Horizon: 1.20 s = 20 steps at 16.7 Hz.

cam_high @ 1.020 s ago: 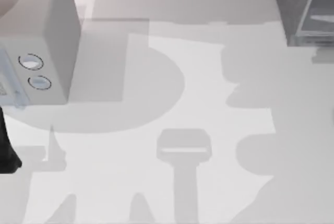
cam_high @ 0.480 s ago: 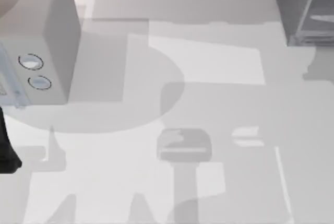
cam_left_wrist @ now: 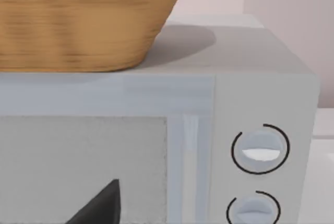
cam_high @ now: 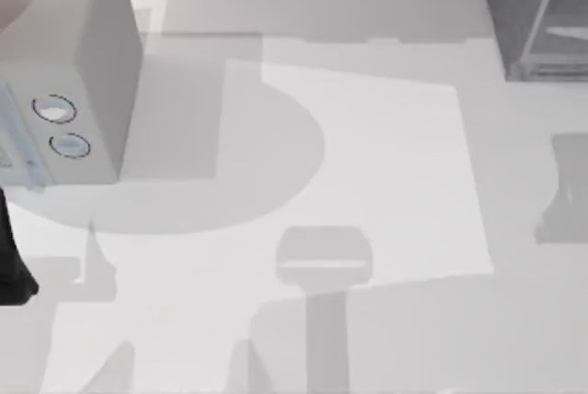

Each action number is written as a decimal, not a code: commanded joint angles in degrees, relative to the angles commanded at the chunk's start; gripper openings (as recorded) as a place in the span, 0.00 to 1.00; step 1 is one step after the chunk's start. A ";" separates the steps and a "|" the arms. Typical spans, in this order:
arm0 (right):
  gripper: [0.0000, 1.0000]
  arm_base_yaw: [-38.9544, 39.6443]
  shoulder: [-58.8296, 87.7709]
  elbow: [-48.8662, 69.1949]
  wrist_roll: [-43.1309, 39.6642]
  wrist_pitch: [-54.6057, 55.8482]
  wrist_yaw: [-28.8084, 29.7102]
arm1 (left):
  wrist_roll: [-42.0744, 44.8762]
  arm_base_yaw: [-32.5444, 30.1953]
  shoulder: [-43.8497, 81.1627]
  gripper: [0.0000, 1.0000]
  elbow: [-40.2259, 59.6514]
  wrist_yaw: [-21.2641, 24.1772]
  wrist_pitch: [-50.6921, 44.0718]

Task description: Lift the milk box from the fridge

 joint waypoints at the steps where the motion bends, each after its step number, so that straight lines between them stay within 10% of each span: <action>1: 0.00 0.64 -5.49 -2.34 -0.01 -3.15 0.56 | 0.00 0.00 0.00 1.00 0.00 0.00 0.00; 9: 0.00 3.88 -28.90 -12.44 -0.29 -17.33 3.37 | 0.00 0.00 0.00 1.00 0.00 0.00 0.00; 20: 0.00 7.50 -19.80 -11.42 -0.26 -8.16 1.91 | 0.00 0.00 0.00 1.00 0.00 0.00 0.00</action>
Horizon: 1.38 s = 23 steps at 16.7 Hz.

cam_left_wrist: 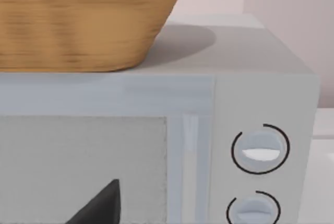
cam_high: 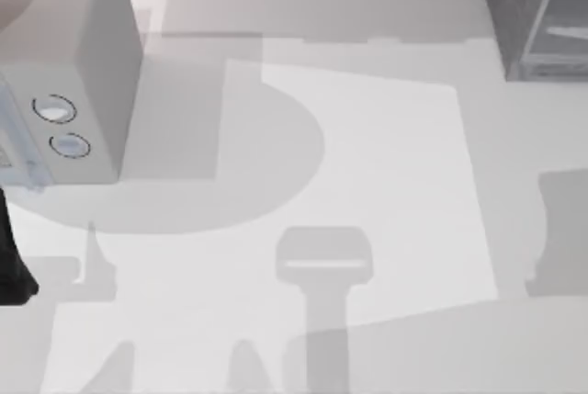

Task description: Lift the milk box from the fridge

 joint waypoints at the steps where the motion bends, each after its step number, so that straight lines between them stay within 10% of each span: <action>1: 0.00 1.32 3.57 0.32 -0.01 3.61 -0.49 | 0.00 0.00 0.00 1.00 0.00 0.00 0.00; 15: 0.00 23.69 71.51 3.89 1.30 65.16 -9.05 | 0.00 0.00 0.00 1.00 0.00 0.00 0.00; 23: 0.00 27.32 81.19 5.12 1.02 75.32 -10.44 | 0.00 0.00 0.00 1.00 0.00 0.00 0.00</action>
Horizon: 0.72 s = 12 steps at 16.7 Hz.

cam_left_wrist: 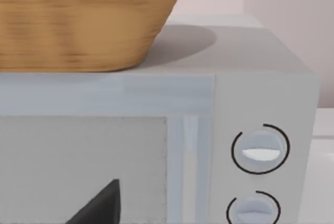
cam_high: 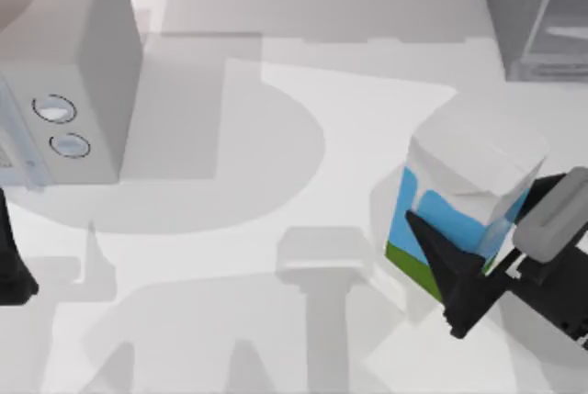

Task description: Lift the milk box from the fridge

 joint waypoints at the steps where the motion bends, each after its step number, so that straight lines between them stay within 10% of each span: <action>1: 0.00 0.00 0.00 0.00 0.00 0.00 0.00 | 0.00 0.00 0.00 1.00 0.00 0.00 0.00; 12: 0.00 2.23 18.87 8.53 -0.11 9.56 2.56 | 0.00 0.00 0.00 1.00 0.00 0.00 0.00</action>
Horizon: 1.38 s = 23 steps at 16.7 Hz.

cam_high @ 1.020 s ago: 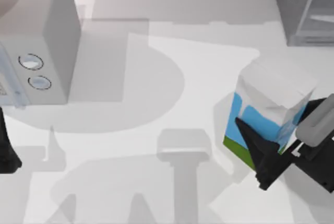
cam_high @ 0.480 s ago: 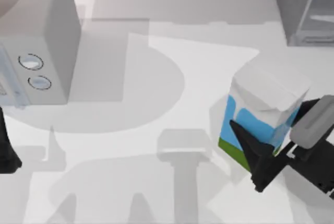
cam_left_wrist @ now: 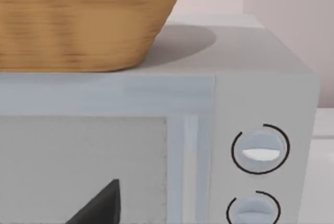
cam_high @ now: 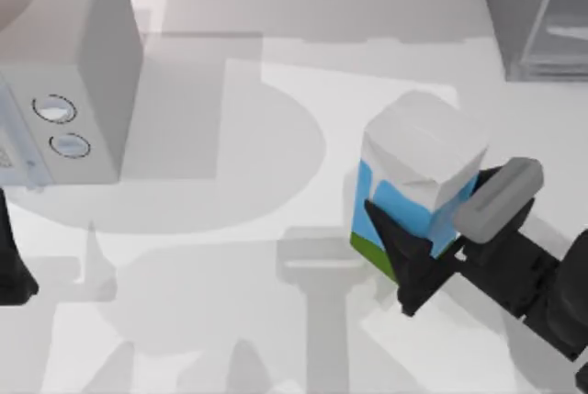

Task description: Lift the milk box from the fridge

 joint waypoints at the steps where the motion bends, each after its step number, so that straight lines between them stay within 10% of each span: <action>1: 0.00 0.25 1.96 1.10 0.01 1.06 0.30 | 0.00 0.00 0.00 1.00 0.00 0.00 0.00; 7: 0.00 0.69 5.00 2.82 0.01 2.90 0.73 | 0.00 0.00 0.00 1.00 0.00 0.00 0.00; 20: 0.98 0.69 5.00 2.82 0.01 2.90 0.73 | 0.00 0.00 0.00 1.00 0.00 0.00 0.00; 23: 1.00 0.69 5.00 2.82 0.01 2.90 0.73 | 0.00 0.00 0.00 1.00 0.00 0.00 0.00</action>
